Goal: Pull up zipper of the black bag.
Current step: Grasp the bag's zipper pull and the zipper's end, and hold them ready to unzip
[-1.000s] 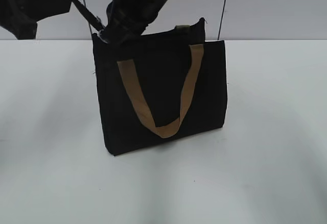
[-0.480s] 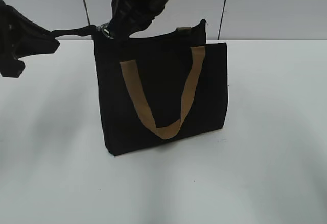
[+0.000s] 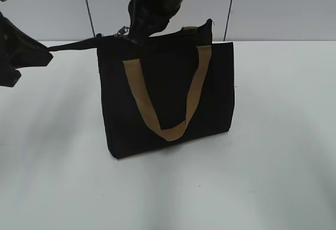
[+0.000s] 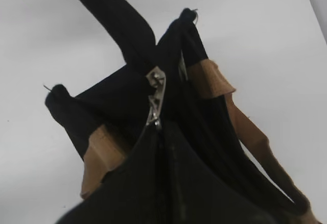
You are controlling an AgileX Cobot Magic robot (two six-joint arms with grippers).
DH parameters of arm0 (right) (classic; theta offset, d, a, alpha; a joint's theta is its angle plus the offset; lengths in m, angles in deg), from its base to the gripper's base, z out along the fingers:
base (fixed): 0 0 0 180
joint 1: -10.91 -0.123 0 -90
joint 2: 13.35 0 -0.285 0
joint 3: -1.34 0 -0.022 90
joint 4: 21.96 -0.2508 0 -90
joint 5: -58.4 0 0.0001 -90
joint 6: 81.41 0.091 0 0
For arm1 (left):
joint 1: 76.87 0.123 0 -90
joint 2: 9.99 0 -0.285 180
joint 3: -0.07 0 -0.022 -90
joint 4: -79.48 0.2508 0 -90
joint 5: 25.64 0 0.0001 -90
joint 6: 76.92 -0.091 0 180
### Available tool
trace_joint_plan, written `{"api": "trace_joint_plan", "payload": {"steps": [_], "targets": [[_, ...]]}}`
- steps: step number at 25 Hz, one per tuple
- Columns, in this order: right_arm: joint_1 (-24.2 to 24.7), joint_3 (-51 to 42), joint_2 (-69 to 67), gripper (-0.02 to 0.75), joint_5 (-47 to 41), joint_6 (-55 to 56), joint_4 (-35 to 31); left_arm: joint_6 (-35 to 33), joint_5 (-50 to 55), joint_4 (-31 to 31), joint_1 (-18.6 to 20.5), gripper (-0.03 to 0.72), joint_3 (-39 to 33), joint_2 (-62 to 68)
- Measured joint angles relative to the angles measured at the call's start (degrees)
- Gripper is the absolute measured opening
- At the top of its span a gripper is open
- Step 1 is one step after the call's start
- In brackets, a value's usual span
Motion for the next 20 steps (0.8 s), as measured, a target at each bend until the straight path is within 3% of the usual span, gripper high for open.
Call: {"api": "trace_joint_plan", "payload": {"steps": [8,15,20], "targets": [[-0.1,0.0,-0.6,-0.001,-1.0,-0.1,5.4,16.2,2.8,14.5,-0.1,0.074,0.2,-0.1],[0.6,0.0,-0.9,-0.001,-2.8,0.1,10.8,18.1,3.5,17.4,-0.1,0.074,0.2,-0.1],[5.3,0.0,-0.9,-0.001,-6.0,1.6,12.3,18.2,3.6,17.6,-0.1,0.074,0.2,-0.2]]}}
